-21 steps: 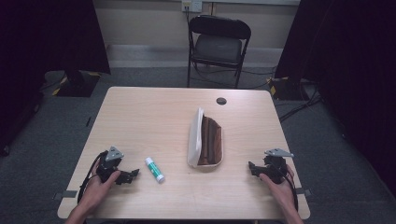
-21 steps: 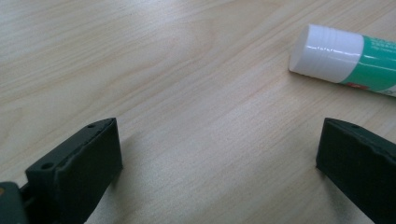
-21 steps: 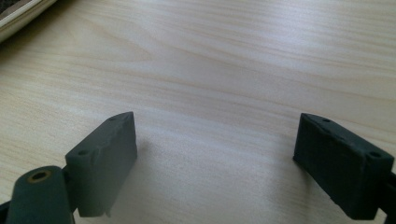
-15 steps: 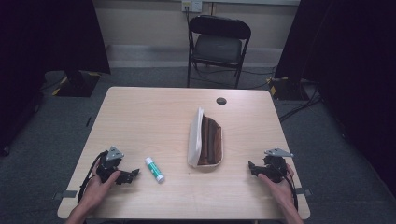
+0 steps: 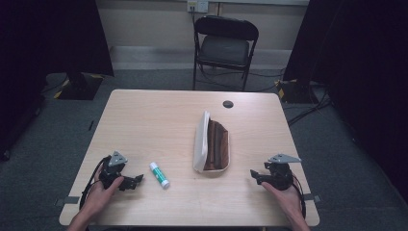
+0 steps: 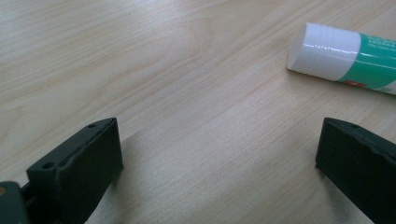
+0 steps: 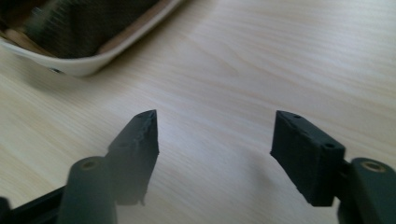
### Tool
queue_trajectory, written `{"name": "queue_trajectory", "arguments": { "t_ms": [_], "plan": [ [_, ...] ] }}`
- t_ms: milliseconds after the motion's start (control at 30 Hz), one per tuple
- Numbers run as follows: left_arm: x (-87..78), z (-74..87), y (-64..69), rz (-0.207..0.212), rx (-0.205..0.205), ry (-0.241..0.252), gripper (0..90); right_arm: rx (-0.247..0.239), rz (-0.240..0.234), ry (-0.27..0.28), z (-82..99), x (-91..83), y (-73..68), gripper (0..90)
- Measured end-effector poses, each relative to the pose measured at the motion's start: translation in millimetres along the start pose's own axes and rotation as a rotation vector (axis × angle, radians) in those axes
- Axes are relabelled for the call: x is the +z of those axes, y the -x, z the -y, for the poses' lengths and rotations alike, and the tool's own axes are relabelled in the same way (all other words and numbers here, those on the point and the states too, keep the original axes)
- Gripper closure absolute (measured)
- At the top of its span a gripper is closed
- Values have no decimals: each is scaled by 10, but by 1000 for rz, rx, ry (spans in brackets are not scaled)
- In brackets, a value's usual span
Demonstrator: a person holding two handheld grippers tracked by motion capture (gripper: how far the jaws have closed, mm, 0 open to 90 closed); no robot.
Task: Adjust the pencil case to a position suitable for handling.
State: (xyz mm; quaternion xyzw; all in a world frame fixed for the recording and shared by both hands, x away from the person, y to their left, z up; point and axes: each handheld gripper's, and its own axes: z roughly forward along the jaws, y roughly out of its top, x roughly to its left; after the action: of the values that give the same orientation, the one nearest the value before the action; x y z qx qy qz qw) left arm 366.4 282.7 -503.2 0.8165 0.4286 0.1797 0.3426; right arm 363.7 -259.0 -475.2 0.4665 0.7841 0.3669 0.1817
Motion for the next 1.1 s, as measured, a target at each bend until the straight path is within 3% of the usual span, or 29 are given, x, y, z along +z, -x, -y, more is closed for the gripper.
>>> {"name": "queue_trajectory", "arguments": {
  "t_ms": [100,233,300,567,733,933,1100],
  "plan": [
    [0,0,0,0,0,0,0,-17,-38,27,-84,-8,-61,361],
    [0,0,0,0,0,0,0,-89,-76,37,-199,-3,-180,420],
    [0,0,0,0,0,0,0,-99,-102,43,-257,11,-223,437],
    [0,0,1,0,-1,0,0,-191,-207,10,-471,176,-449,508],
    [0,0,0,0,0,0,0,-254,-268,20,-496,280,-611,575],
    [0,0,0,1,-2,1,0,-302,-308,-1,-462,414,-744,632],
    [0,0,1,1,-2,1,0,-324,-293,-8,-446,510,-788,606]
  ]
}}
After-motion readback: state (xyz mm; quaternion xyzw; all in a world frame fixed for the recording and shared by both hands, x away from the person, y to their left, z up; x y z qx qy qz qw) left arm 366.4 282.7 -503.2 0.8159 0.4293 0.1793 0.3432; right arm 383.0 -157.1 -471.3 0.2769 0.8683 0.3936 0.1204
